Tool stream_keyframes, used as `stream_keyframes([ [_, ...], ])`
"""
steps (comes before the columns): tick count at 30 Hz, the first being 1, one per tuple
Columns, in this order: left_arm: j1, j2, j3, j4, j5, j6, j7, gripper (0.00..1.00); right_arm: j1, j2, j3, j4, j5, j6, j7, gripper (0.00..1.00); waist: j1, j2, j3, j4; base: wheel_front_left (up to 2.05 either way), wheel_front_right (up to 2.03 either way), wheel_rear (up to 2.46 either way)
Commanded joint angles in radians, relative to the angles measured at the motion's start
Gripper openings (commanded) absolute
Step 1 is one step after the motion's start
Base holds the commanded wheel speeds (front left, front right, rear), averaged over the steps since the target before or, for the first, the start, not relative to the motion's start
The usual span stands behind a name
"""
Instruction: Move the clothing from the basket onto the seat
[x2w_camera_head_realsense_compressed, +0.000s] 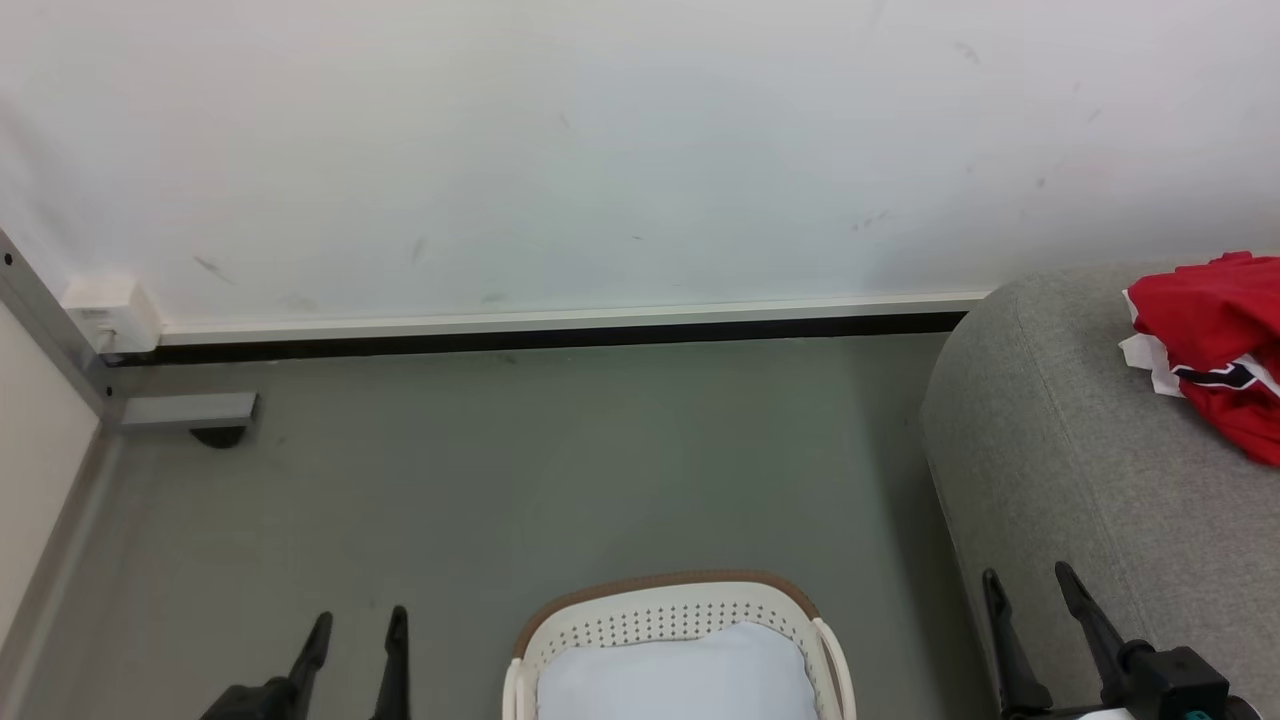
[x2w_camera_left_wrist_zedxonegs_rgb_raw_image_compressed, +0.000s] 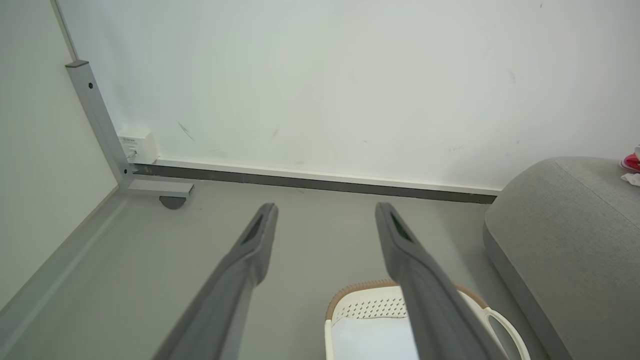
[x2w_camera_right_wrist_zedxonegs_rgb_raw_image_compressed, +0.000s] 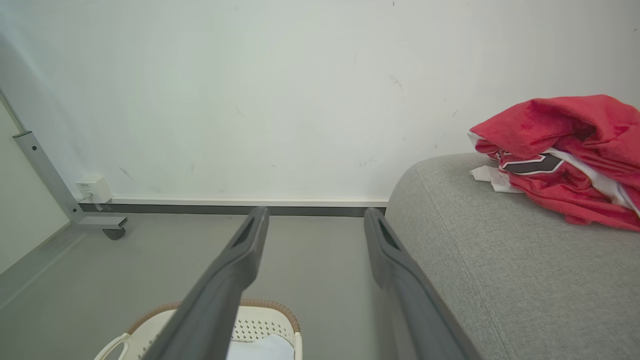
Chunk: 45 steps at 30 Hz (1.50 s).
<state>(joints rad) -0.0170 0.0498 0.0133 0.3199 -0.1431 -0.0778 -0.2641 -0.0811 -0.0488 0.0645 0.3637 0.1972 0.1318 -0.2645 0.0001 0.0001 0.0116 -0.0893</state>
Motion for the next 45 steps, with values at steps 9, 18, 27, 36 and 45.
stream_keyframes([
  [9, 0.004, -0.008, 0.010, 0.047, -0.050, -0.006, 0.022, 0.00, 0.012, 0.007, -0.006, 0.027, 0.052, 0.000, 0.014, 0.00, 0.0000, -0.0001, 0.000, 0.001, 0.00, 0.00, 0.00],
  [18, -0.007, -0.006, 0.019, 0.029, -0.228, -0.012, 0.065, 0.00, 0.006, 0.005, -0.028, 0.008, 0.221, 0.000, 0.059, 0.00, 0.0000, -0.0001, -0.001, 0.007, 0.00, 0.00, 0.00],
  [27, -0.016, -0.005, 0.027, 0.012, -0.387, -0.017, 0.102, 0.00, 0.001, 0.004, -0.047, -0.010, 0.373, 0.000, 0.100, 0.00, 0.0000, -0.0001, -0.001, 0.014, 0.00, 0.00, 0.00],
  [36, -0.027, -0.004, 0.036, -0.001, -0.529, -0.022, 0.138, 0.00, -0.005, 0.003, -0.065, -0.024, 0.510, 0.000, 0.137, 0.00, 0.0000, -0.0001, -0.002, 0.020, 0.00, 0.00, 0.00],
  [45, -0.036, -0.003, 0.045, -0.011, -0.658, -0.026, 0.171, 0.00, -0.010, 0.001, -0.081, -0.039, 0.634, -0.001, 0.170, 0.00, 0.0000, -0.0001, -0.003, 0.027, 0.00, 0.00, 0.00],
])
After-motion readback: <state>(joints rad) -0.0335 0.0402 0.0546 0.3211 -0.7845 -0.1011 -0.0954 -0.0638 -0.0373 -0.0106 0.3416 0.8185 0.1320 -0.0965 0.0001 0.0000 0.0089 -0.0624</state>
